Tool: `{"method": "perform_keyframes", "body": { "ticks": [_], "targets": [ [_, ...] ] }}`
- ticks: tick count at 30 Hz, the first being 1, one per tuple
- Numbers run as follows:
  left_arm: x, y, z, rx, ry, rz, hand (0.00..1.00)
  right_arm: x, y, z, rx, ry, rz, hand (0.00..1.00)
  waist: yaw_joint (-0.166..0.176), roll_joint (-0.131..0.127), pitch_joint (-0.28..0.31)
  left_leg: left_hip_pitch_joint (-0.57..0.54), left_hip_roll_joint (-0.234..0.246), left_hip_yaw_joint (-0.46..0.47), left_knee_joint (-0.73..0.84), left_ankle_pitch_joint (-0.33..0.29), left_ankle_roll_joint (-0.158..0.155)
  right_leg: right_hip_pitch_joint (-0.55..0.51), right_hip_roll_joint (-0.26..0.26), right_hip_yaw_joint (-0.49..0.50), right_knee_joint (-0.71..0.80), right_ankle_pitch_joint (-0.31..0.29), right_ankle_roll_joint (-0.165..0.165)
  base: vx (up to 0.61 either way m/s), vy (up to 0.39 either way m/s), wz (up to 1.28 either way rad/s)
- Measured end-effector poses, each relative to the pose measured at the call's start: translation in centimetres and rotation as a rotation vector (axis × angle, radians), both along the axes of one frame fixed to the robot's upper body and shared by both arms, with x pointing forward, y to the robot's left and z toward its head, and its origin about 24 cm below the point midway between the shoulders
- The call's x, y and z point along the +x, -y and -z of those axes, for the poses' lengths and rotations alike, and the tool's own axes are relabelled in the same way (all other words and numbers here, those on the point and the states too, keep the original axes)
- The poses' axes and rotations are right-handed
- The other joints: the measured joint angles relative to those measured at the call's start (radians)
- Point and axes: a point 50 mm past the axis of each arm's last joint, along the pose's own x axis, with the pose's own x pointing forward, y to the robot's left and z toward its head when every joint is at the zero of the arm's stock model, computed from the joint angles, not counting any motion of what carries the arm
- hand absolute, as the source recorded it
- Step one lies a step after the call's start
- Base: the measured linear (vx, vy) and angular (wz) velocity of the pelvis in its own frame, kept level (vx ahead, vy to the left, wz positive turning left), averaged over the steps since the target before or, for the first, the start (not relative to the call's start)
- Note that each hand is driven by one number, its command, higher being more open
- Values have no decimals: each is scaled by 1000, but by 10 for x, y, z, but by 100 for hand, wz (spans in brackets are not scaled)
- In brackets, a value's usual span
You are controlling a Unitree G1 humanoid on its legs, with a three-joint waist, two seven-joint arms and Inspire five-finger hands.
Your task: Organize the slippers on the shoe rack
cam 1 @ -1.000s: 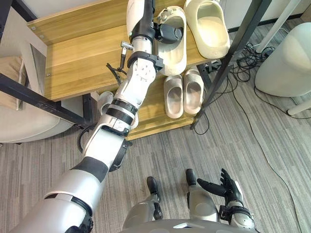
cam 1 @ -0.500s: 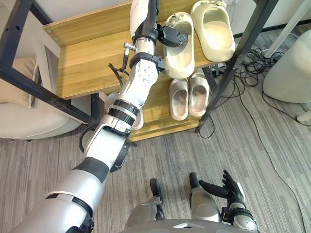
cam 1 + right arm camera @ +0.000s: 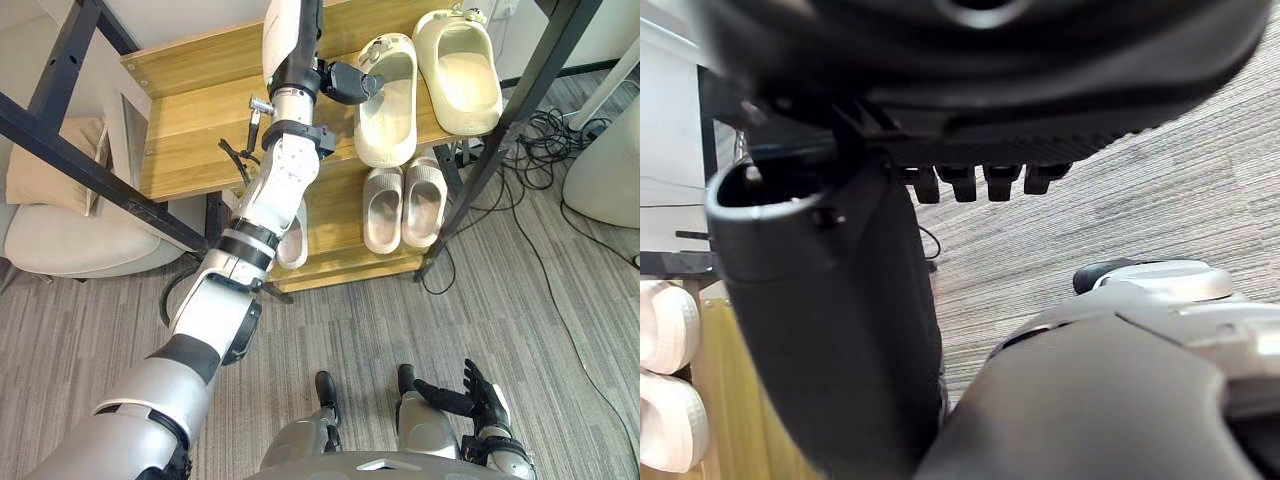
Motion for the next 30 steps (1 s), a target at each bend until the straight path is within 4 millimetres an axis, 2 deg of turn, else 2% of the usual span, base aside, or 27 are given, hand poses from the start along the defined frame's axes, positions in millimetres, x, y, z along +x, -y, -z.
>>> {"method": "perform_keyframes", "body": {
  "ticks": [4,10,14,15,20,23,30],
  "targets": [
    [-13,-4,12,-99,3,73,100,0,1,3,-1,-16,2,100,6,1,-4,4,0,-12,0,1,-1,8,-1,-7,0,-1,0,-12,1,6],
    [-32,-19,47,-349,-90,192,100,-4,2,8,-2,-56,10,100,16,-1,-24,13,1,-37,0,1,-4,40,0,-35,-21,-1,0,-6,-4,12],
    [-49,-20,64,-451,-122,274,100,-6,3,9,-8,-75,7,100,21,-3,-31,15,1,-49,0,1,-4,59,-1,-52,-38,1,2,23,-3,11],
    [-51,-19,67,-458,-129,282,100,-6,3,9,-9,-77,4,100,21,-4,-33,15,0,-50,0,1,-4,62,-1,-55,-41,1,2,24,0,17],
    [-67,-9,109,-465,-274,342,100,-8,1,13,-10,-105,-9,100,27,-17,-53,29,8,-64,0,-3,-10,110,15,-71,-105,25,0,13,-2,4],
    [-72,-10,123,-479,-323,335,100,-5,0,13,-21,-107,-33,100,28,-20,-55,27,14,-65,0,-2,-11,116,21,-73,-124,38,-2,0,0,0],
    [-76,1,132,-486,-379,394,100,-4,-5,14,-22,-113,-64,100,42,-45,-68,33,21,-80,0,1,-16,162,34,-96,-188,65,-8,-14,-1,7]
  ]
}}
